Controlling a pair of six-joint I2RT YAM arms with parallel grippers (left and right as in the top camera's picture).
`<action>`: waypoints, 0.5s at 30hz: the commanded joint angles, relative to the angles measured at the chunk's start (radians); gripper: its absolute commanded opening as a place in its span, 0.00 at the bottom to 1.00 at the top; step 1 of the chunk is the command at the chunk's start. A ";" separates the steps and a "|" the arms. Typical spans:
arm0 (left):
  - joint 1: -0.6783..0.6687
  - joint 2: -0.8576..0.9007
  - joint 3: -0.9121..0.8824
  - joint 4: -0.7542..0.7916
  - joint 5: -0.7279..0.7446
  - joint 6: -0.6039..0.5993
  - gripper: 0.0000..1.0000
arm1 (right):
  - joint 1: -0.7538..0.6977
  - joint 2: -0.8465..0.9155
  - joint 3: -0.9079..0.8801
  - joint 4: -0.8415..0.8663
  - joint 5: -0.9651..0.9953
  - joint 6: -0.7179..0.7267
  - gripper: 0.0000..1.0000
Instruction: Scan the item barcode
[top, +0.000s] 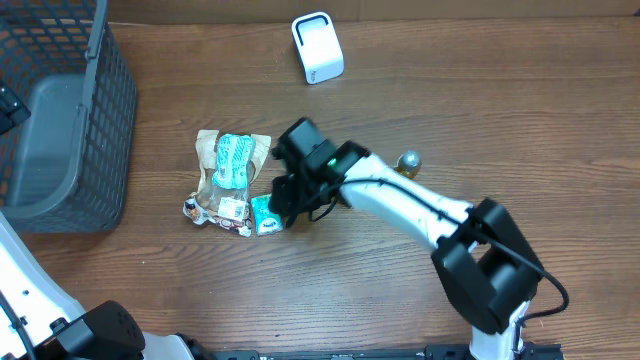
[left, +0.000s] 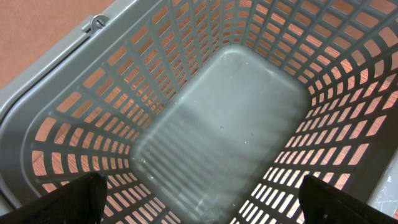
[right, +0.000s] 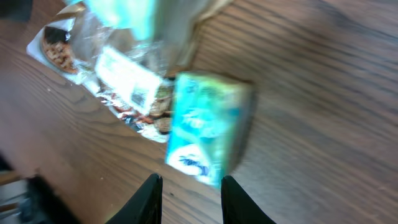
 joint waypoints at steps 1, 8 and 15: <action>-0.001 0.008 0.018 0.001 0.009 0.019 0.99 | 0.104 -0.021 0.018 -0.008 0.301 0.055 0.28; -0.001 0.008 0.018 0.001 0.009 0.019 1.00 | 0.266 0.036 0.018 0.063 0.679 0.062 0.34; -0.001 0.008 0.018 0.000 0.009 0.019 1.00 | 0.299 0.084 0.018 0.153 0.724 0.025 0.39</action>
